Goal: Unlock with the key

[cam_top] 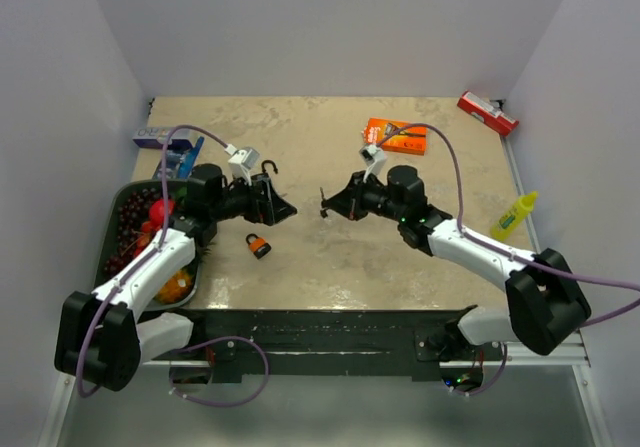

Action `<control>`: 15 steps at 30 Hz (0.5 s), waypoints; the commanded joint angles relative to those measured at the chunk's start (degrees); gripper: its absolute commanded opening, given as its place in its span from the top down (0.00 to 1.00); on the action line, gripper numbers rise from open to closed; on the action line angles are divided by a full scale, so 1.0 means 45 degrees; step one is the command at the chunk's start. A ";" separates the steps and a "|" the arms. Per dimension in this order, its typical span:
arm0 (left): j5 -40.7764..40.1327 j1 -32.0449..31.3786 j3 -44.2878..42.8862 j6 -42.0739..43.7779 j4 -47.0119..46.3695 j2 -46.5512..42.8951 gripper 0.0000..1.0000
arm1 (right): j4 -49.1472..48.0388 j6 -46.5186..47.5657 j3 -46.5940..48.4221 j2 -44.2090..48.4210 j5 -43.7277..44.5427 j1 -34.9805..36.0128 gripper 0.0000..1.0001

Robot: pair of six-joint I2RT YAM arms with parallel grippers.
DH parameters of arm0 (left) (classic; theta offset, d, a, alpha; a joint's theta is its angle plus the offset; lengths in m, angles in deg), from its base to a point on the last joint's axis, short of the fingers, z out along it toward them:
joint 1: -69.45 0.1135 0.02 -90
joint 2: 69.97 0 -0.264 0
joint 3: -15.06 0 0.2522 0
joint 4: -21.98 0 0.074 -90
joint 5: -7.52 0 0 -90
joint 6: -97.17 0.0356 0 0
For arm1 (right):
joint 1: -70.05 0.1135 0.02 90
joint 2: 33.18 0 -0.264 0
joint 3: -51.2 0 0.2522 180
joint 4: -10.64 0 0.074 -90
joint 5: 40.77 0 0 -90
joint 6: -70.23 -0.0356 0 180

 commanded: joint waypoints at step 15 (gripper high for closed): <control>-0.7552 -0.0930 -0.0791 -0.0114 0.4779 0.1827 0.07 | 0.2060 0.1386 -0.0586 0.2333 0.3002 -0.0631 1.00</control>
